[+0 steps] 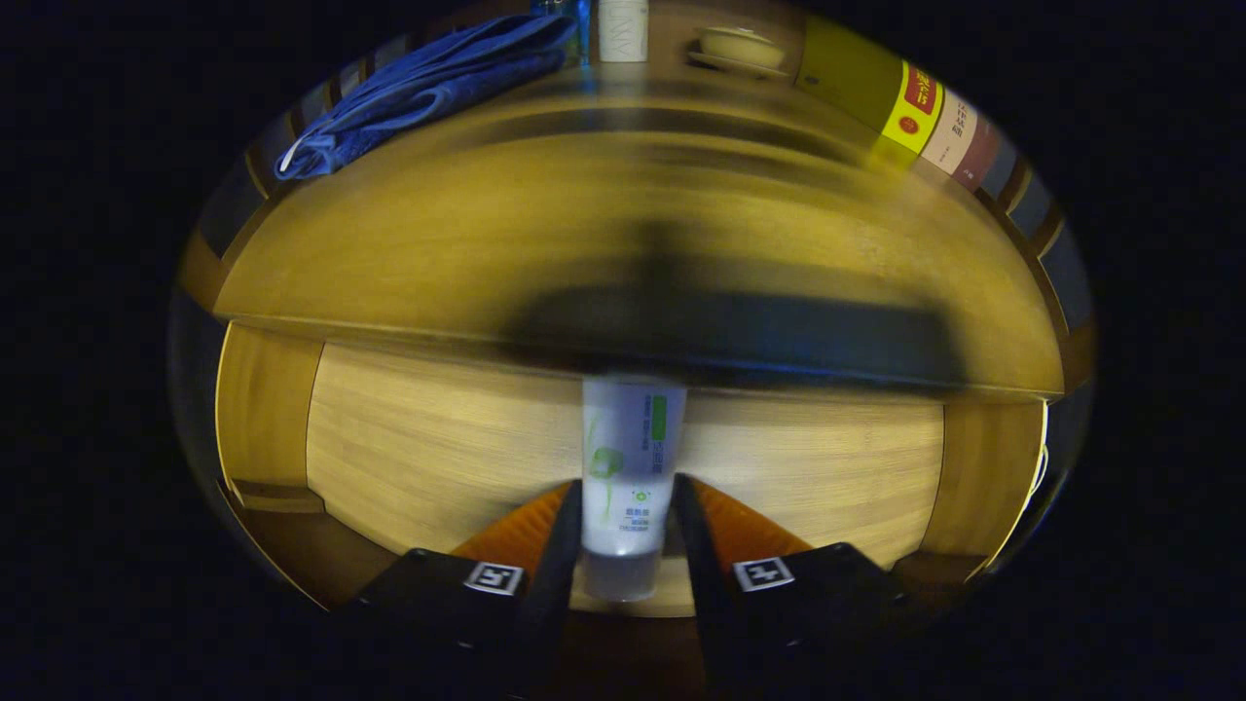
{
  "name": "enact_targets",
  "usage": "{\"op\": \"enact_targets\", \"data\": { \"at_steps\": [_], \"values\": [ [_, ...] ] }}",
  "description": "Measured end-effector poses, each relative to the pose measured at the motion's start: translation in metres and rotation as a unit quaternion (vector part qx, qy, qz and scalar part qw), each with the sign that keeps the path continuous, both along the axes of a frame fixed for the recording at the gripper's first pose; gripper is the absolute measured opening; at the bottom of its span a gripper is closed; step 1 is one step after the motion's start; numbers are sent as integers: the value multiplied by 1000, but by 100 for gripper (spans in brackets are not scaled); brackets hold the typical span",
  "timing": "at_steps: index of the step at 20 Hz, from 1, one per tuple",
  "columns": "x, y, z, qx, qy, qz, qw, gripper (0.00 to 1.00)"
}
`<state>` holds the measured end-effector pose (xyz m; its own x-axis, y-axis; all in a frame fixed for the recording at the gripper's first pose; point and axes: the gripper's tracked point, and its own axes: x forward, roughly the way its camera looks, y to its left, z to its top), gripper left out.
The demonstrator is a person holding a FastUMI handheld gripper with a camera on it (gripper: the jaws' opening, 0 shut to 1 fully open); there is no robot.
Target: Pull open the drawer, take out the items inside it, and place them on the countertop above the cabinet.
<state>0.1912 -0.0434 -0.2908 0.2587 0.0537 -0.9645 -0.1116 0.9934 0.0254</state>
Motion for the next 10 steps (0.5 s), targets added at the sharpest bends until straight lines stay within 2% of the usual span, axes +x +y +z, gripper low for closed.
{"op": "enact_targets", "data": {
  "at_steps": [1, 4, 10],
  "values": [
    [2, -4, 4, 0, -1, 0, 1000, 55],
    [14, -16, 24, 4, -17, -6, 1000, 45],
    [45, -39, 105, 49, -50, -2, 998, 45]
  ]
}}
